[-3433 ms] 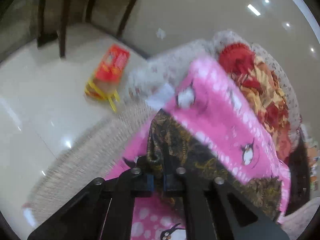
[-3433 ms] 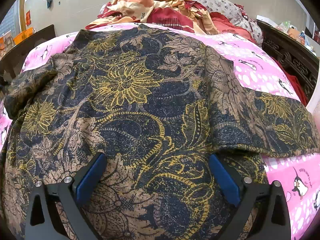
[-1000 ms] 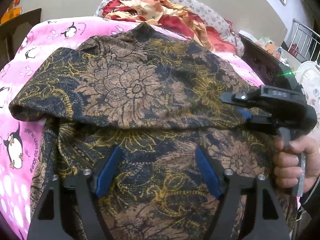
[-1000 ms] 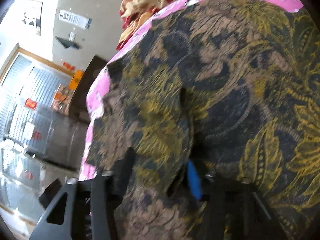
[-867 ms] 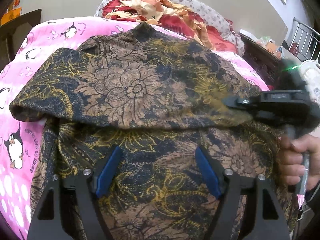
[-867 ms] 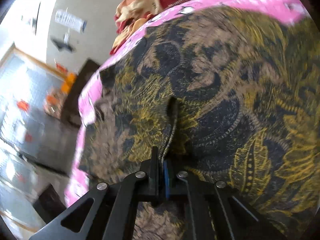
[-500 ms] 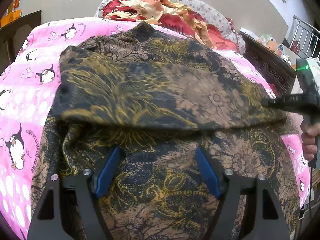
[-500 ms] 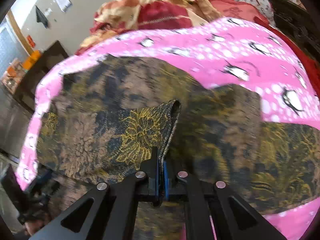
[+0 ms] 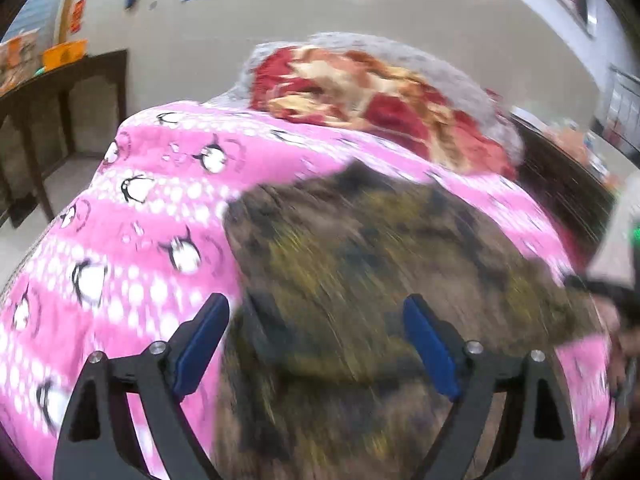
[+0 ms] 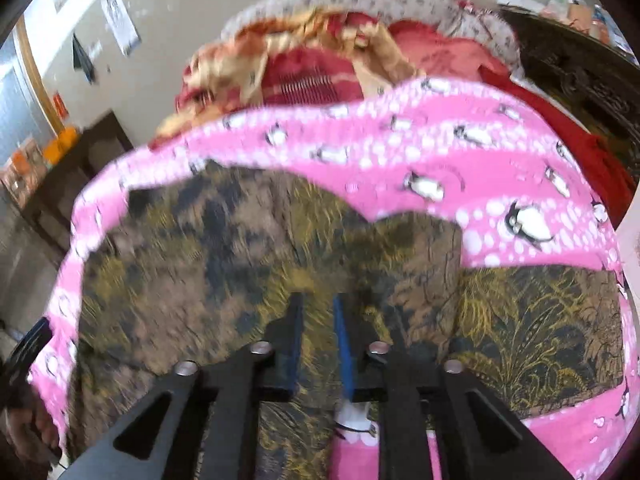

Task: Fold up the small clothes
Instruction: 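Fold the gripped side over the shirt body with the right gripper, release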

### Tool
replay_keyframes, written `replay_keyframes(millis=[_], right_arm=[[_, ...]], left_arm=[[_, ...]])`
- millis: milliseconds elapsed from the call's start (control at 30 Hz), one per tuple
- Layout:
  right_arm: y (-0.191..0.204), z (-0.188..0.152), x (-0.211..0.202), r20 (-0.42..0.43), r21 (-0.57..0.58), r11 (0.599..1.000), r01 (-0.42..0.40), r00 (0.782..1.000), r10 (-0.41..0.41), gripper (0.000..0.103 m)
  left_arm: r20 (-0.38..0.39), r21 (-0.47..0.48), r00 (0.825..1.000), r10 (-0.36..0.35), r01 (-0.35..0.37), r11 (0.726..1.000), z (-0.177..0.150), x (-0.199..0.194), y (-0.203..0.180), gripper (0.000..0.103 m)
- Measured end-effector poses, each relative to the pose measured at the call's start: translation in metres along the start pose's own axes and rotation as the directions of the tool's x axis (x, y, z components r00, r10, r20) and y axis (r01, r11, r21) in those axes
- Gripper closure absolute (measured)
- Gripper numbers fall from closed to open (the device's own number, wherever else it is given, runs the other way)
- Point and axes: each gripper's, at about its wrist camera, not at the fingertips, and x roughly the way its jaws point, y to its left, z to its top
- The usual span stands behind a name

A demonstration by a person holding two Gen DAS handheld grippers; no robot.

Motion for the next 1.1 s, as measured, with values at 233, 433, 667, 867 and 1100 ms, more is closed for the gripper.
replay_keyframes(millis=[233,433,667,867,1100], right_arm=[[0.035,-0.049,0.059,-0.135,-0.121,0.989,0.084,0.986,-0.100,0.064],[0.041,-0.054,0.058,-0.120,-0.175,0.981,0.081,0.987,-0.103,0.046],[0.060,-0.006,0.083,-0.004,-0.178,0.966,0.186,0.982,-0.190,0.045],[0.044,-0.021,0.113,0.003,-0.132,0.977,0.167,0.986,-0.168,0.031],[0.047,-0.011,0.115,-0.036,-0.136,0.972,0.194,0.979,-0.201,0.027]], left_arm=[[-0.199,-0.075,0.974,0.110,-0.127,0.989,-0.021,0.087,0.025,0.030],[-0.117,-0.014,0.983,0.143,-0.145,0.989,0.001,0.071,0.021,0.030],[-0.153,-0.060,0.970,0.191,-0.202,0.977,0.029,0.121,0.020,0.029],[-0.168,-0.033,0.968,0.186,-0.194,0.981,0.011,0.134,0.022,0.007],[-0.224,-0.005,0.954,0.198,-0.204,0.979,0.024,0.132,0.012,0.003]])
